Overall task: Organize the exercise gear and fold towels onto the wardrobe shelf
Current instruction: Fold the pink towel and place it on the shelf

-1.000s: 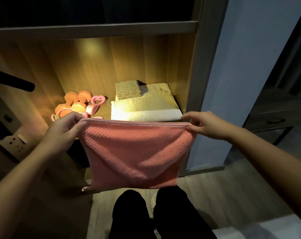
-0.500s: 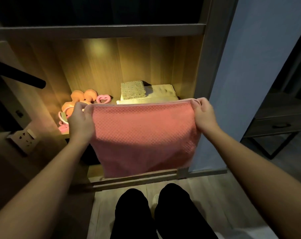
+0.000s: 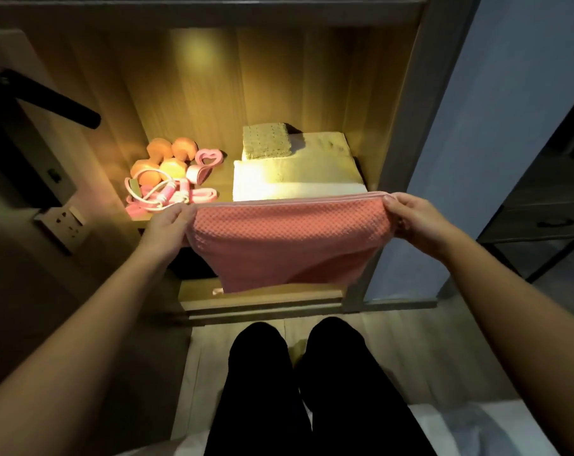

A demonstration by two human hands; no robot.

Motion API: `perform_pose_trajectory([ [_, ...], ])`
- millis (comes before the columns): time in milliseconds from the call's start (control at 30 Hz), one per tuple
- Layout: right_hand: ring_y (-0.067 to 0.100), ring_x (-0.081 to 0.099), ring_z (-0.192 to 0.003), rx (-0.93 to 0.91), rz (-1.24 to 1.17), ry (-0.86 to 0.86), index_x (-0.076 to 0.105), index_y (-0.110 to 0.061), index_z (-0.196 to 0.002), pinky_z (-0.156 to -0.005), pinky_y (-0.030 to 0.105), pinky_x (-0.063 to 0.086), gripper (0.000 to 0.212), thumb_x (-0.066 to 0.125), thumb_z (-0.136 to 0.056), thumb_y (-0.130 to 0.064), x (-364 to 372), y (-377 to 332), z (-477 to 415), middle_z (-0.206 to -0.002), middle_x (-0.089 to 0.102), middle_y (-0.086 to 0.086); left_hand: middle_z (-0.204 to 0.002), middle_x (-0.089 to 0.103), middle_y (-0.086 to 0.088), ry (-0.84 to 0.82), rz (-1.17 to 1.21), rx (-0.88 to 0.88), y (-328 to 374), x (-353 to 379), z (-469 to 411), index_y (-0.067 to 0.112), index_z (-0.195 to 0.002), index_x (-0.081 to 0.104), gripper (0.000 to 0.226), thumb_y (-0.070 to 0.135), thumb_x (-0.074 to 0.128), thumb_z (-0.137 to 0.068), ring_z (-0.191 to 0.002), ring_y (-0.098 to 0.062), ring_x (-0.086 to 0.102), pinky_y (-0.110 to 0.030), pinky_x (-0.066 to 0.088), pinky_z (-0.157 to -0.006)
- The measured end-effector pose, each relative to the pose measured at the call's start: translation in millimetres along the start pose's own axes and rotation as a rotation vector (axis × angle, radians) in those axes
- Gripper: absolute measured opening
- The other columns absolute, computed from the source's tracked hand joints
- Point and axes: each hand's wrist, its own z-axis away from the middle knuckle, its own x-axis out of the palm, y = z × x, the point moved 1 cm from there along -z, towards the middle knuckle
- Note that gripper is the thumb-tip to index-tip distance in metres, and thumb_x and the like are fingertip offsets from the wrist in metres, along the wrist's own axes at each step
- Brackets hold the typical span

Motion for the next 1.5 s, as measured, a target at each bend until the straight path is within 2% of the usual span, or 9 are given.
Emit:
perform_pose_trajectory([
  [133, 0.026, 0.061, -0.100, 0.218, -0.040, -0.234, 0.058, 0.002, -0.123, -0.088, 0.040, 0.052, 0.051, 0.059, -0.087, -0.034, -11, 64, 45, -0.111, 0.061, 0.016, -0.114, 0.065, -0.007, -0.356, 0.006, -0.082, -56, -15, 51, 0.018, -0.112, 0.065, 0.036, 0.042, 0.044, -0.096, -0.106, -0.025, 0.063, -0.035, 0.053, -0.080],
  [233, 0.025, 0.055, -0.084, 0.392, -0.042, -0.401, 0.054, 0.005, -0.120, -0.073, 0.031, 0.046, 0.042, 0.053, -0.091, -0.025, -11, 107, 87, -0.096, 0.058, 0.017, -0.120, 0.064, -0.015, -0.588, 0.034, -0.299, -102, -23, 86, 0.017, -0.121, 0.064, 0.047, 0.049, 0.056, -0.088, -0.108, -0.033, 0.062, -0.040, 0.052, -0.082],
  [367, 0.011, 0.060, -0.063, 0.585, -0.381, -0.664, 0.048, 0.005, -0.134, -0.054, 0.017, 0.049, 0.042, 0.040, -0.099, -0.018, 2, 125, 135, -0.079, 0.064, 0.007, -0.099, 0.065, -0.015, -0.778, 0.142, -0.480, -144, -28, 124, 0.018, -0.125, 0.065, 0.059, 0.056, 0.065, -0.081, -0.077, -0.025, 0.058, -0.031, 0.045, -0.064],
  [467, 0.038, 0.064, -0.106, 0.554, -0.829, -0.909, -0.022, 0.007, -0.140, -0.088, 0.036, 0.055, 0.050, 0.010, -0.104, -0.008, 9, 108, 161, -0.120, 0.057, 0.035, -0.113, 0.054, -0.024, -0.857, 0.240, -0.520, -157, -34, 138, 0.009, -0.135, 0.056, 0.059, 0.047, 0.062, -0.090, -0.091, -0.037, 0.049, -0.044, 0.039, -0.081],
  [567, 0.031, 0.066, -0.096, 0.594, -0.392, -0.668, 0.021, 0.010, -0.146, -0.074, 0.032, 0.056, 0.069, 0.055, -0.095, -0.021, 4, 123, 155, -0.119, 0.062, 0.027, -0.133, 0.057, -0.019, -0.790, 0.167, -0.493, -149, -30, 143, 0.018, -0.130, 0.061, 0.049, 0.048, 0.057, -0.091, -0.116, -0.045, 0.054, -0.051, 0.039, -0.098],
  [700, 0.028, 0.057, -0.088, 0.551, -0.125, -0.259, 0.064, -0.004, -0.112, -0.076, 0.035, 0.046, 0.027, 0.059, -0.092, -0.022, 10, 144, 137, -0.102, 0.061, 0.019, -0.111, 0.065, -0.019, -0.437, -0.005, -0.495, -135, 1, 145, 0.006, -0.109, 0.064, 0.041, 0.041, 0.048, -0.098, -0.098, -0.034, 0.063, -0.040, 0.051, -0.077],
  [867, 0.012, 0.056, -0.082, 0.372, 0.374, 0.073, 0.060, -0.025, -0.084, -0.064, 0.029, 0.039, 0.023, 0.043, -0.099, -0.024, 49, 157, 128, -0.088, 0.060, -0.002, -0.102, 0.061, -0.009, -0.099, -0.200, -0.421, -140, 53, 138, 0.013, -0.102, 0.059, 0.028, 0.034, 0.041, -0.102, -0.088, -0.022, 0.057, -0.035, 0.045, -0.070],
  [967, 0.008, 0.056, -0.089, 0.389, 0.349, 0.147, 0.062, -0.028, -0.101, -0.063, 0.026, 0.040, 0.024, 0.038, -0.099, -0.032, 57, 168, 126, -0.098, 0.062, -0.005, -0.105, 0.059, -0.007, -0.017, -0.253, -0.430, -150, 70, 134, 0.013, -0.109, 0.056, 0.026, 0.032, 0.040, -0.103, -0.093, -0.021, 0.056, -0.039, 0.047, -0.079],
  [1500, 0.014, 0.054, -0.075, 0.516, 0.385, 0.113, 0.057, -0.018, -0.087, -0.058, 0.028, 0.036, 0.019, 0.046, -0.098, -0.028, 56, 199, 113, -0.085, 0.061, 0.003, -0.093, 0.056, -0.009, -0.103, -0.199, -0.571, -179, 81, 127, 0.009, -0.094, 0.054, 0.028, 0.033, 0.042, -0.103, -0.081, -0.019, 0.052, -0.031, 0.040, -0.064],
])
